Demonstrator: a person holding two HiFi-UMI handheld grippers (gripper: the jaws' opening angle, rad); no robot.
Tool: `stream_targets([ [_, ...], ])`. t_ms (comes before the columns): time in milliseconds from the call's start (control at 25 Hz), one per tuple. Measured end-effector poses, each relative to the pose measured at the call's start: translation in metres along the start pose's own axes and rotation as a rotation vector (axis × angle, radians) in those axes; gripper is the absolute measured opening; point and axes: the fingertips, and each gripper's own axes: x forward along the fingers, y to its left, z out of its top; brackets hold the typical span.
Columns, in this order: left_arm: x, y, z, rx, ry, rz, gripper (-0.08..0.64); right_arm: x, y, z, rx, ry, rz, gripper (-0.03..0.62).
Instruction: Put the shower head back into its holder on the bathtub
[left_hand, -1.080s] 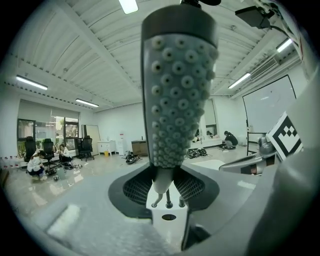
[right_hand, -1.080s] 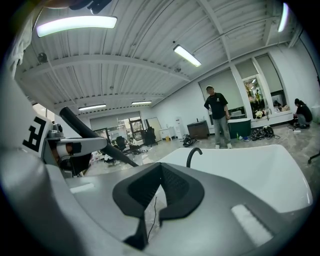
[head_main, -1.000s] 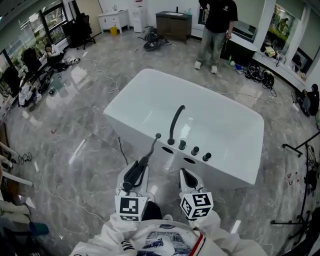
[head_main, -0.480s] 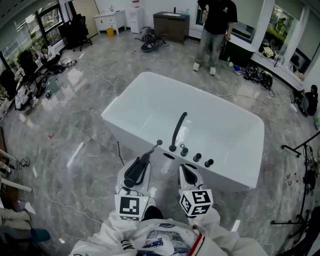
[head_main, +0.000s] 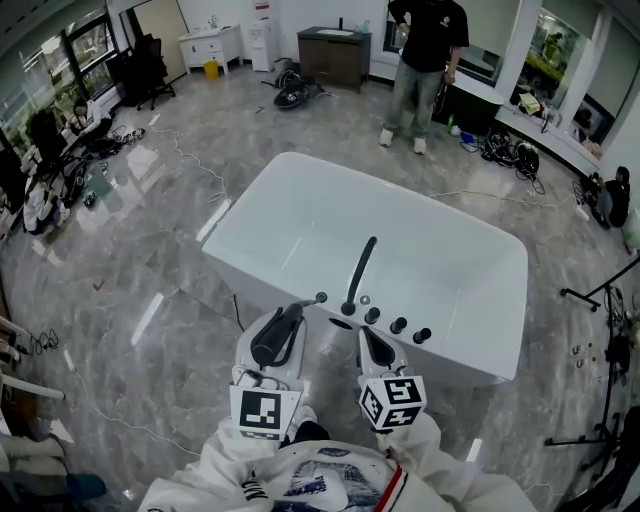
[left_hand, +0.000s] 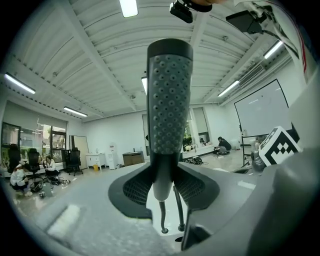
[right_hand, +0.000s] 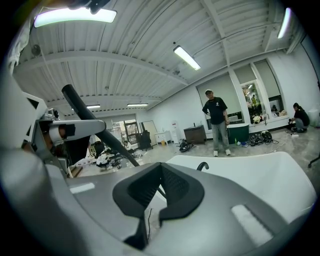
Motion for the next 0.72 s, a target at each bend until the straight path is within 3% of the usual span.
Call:
stream_targets([
  [320, 0.029, 0.024, 0.015, 0.011, -0.033, -0.063, 0.14, 0.032, 0.007, 0.002, 0.012, 0.005, -0.035, 0.006],
  [720, 0.058, 0.034, -0.002, 0.003, -0.024, -0.153, 0.14, 0.056, 0.001, 0.0, 0.042, 0.004, -0.113, 0.006],
])
